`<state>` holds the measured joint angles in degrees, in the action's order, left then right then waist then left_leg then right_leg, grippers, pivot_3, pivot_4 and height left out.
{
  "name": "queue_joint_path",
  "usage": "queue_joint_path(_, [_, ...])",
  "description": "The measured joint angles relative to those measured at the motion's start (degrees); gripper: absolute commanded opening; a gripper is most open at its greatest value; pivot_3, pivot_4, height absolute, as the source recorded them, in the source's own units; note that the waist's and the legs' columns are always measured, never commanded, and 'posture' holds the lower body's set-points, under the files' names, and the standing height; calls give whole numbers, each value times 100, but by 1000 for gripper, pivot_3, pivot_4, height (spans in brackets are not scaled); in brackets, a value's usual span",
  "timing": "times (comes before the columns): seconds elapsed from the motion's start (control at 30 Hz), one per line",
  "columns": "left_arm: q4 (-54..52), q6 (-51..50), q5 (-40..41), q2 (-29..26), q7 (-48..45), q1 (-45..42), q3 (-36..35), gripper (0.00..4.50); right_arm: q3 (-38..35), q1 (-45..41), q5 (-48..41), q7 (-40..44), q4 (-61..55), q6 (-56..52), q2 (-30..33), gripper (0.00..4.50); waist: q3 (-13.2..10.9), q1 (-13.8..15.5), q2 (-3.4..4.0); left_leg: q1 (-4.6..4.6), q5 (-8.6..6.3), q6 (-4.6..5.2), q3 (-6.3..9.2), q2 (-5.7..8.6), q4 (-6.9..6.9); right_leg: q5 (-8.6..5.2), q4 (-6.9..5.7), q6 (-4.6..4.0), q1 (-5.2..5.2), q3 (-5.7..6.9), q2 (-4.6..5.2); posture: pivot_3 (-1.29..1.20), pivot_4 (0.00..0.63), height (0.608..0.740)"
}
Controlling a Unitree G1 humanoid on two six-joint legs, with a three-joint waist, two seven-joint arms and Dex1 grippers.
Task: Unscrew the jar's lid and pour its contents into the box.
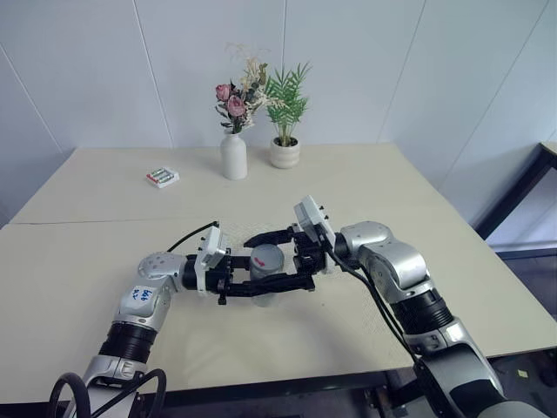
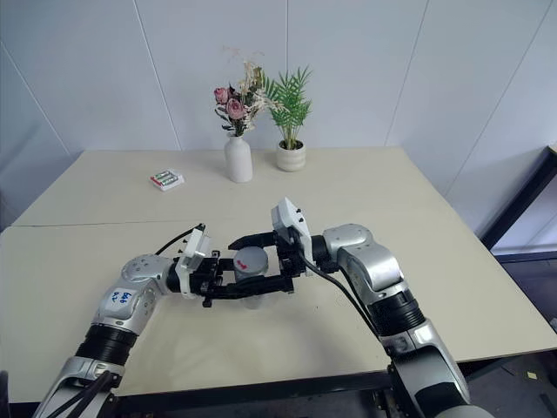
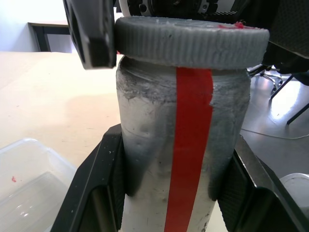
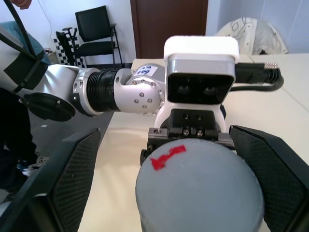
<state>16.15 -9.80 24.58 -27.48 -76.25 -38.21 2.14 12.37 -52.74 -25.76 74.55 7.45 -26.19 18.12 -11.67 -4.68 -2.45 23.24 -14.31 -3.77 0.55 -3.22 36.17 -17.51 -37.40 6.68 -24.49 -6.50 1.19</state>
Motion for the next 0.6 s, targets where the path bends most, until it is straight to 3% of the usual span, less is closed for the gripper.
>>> queue_joint_path(0.6, [0, 3, 13, 73, 114, 11, -99, 2034, -174, 128, 42, -843, -22, 75, -108, 4476, 0, 4, 0, 0, 1, -2, 0, 0, 1, 0, -2, 0, 0, 0, 1, 0, 150, 740])
